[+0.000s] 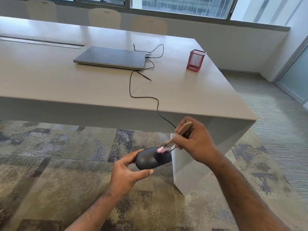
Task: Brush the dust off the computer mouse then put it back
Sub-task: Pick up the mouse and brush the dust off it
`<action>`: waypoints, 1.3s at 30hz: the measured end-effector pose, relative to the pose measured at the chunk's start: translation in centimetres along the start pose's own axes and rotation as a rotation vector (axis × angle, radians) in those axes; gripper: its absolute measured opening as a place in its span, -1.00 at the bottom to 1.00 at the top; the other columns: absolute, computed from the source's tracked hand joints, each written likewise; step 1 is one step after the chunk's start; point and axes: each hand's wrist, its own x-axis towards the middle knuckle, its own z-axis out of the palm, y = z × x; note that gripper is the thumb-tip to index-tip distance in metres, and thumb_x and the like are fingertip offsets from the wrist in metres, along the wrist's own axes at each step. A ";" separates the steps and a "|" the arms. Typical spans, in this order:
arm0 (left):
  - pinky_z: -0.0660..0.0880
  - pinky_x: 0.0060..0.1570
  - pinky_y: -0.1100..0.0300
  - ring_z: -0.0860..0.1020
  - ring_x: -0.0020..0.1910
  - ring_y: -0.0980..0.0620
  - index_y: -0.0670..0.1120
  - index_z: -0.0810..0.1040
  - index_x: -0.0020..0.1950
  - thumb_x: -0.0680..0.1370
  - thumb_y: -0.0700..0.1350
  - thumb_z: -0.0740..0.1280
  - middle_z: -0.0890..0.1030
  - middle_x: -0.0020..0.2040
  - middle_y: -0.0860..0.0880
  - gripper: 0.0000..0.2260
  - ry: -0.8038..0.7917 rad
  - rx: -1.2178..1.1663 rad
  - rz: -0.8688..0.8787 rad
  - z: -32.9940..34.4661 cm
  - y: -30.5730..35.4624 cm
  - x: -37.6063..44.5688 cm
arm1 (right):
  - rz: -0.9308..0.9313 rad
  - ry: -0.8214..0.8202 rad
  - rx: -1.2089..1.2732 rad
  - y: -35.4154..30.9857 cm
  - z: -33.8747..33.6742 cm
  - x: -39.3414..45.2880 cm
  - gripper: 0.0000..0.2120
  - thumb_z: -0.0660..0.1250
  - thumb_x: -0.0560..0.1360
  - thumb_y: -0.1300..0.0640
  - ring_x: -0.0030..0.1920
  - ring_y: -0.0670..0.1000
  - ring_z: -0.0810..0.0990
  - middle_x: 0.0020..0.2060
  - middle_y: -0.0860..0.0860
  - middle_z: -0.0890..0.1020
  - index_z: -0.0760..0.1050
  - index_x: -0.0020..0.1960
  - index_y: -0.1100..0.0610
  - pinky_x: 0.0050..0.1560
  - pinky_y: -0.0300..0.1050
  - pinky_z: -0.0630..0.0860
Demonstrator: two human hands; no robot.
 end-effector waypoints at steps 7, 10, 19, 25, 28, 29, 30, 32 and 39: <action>0.55 0.29 0.03 0.66 0.20 0.07 0.01 0.69 0.21 0.07 0.05 0.71 0.73 0.15 0.03 -0.29 0.031 -0.011 -0.018 -0.2 -0.5 -0.1 | 0.037 0.075 0.041 0.9 -1.5 0.3 -0.89 0.42 0.31 0.23 -0.38 0.30 0.63 -0.37 0.26 0.60 0.51 -0.26 0.07 -0.37 0.16 0.62; 0.54 0.33 -0.05 0.66 0.21 0.07 -0.02 0.68 0.22 0.06 0.05 0.71 0.73 0.15 0.02 -0.26 0.020 -0.024 -0.035 -0.1 -0.4 0.0 | 0.059 0.087 0.203 0.8 -1.4 0.3 -0.89 0.40 0.32 0.29 -0.44 0.19 0.62 -0.39 0.30 0.59 0.52 -0.25 0.12 -0.42 -0.02 0.59; 0.52 0.35 -0.10 0.64 0.23 0.04 0.00 0.69 0.22 0.07 0.04 0.70 0.72 0.16 0.00 -0.28 0.006 -0.040 -0.013 -0.2 -0.4 -0.2 | 0.116 0.108 0.170 2.1 -1.8 0.4 -0.77 0.38 0.42 0.47 -0.42 0.22 0.61 -0.35 0.36 0.58 0.50 -0.22 0.16 -0.36 0.01 0.57; 0.56 0.27 0.00 0.66 0.19 0.04 0.15 0.72 0.16 0.11 0.02 0.71 0.73 0.15 0.03 -0.38 -0.022 -0.055 0.024 0.0 0.0 0.0 | 0.068 0.114 0.298 1.1 -1.5 0.5 -0.83 0.36 0.38 0.47 -0.46 0.16 0.60 -0.39 0.40 0.55 0.50 -0.21 0.23 -0.44 -0.04 0.58; 0.56 0.25 0.00 0.67 0.18 0.03 0.15 0.71 0.16 0.12 0.02 0.71 0.73 0.14 0.01 -0.39 -0.022 -0.068 0.037 0.0 0.1 0.0 | 0.075 0.052 0.255 1.2 -1.2 0.4 -0.82 0.38 0.42 0.48 -0.44 0.18 0.61 -0.38 0.36 0.58 0.50 -0.20 0.24 -0.42 -0.05 0.59; 0.56 0.24 0.01 0.67 0.18 0.03 0.16 0.71 0.16 0.12 0.02 0.71 0.73 0.14 0.01 -0.39 -0.026 -0.070 0.041 0.0 0.1 0.0 | 0.088 0.056 0.234 1.4 -1.3 0.5 -0.81 0.38 0.43 0.49 -0.43 0.19 0.61 -0.38 0.34 0.58 0.49 -0.20 0.23 -0.42 -0.04 0.58; 0.56 0.24 0.02 0.67 0.18 0.03 0.16 0.71 0.17 0.13 0.03 0.71 0.73 0.14 0.01 -0.39 -0.030 -0.067 0.045 -0.1 0.1 0.0 | 0.103 0.069 0.221 1.6 -1.4 0.6 -0.80 0.37 0.43 0.49 -0.42 0.20 0.61 -0.39 0.32 0.58 0.49 -0.20 0.23 -0.41 -0.02 0.57; 0.56 0.24 0.04 0.67 0.19 0.02 0.17 0.70 0.17 0.13 0.03 0.71 0.73 0.15 0.02 -0.39 -0.033 -0.053 0.052 -0.1 0.1 -0.1 | 0.126 0.097 0.185 1.9 -1.7 0.6 -0.79 0.37 0.43 0.49 -0.42 0.22 0.59 -0.40 0.28 0.56 0.48 -0.21 0.21 -0.37 0.03 0.57; 0.56 0.14 0.28 0.65 0.18 0.14 0.31 0.68 0.12 0.12 0.05 0.69 0.72 0.14 0.14 -0.41 -0.054 0.021 0.082 0.1 0.4 -0.1 | 0.096 0.160 0.237 1.1 -1.7 1.0 -0.78 0.34 0.42 0.51 -0.46 0.18 0.59 -0.43 0.26 0.56 0.49 -0.23 0.22 -0.48 -0.07 0.56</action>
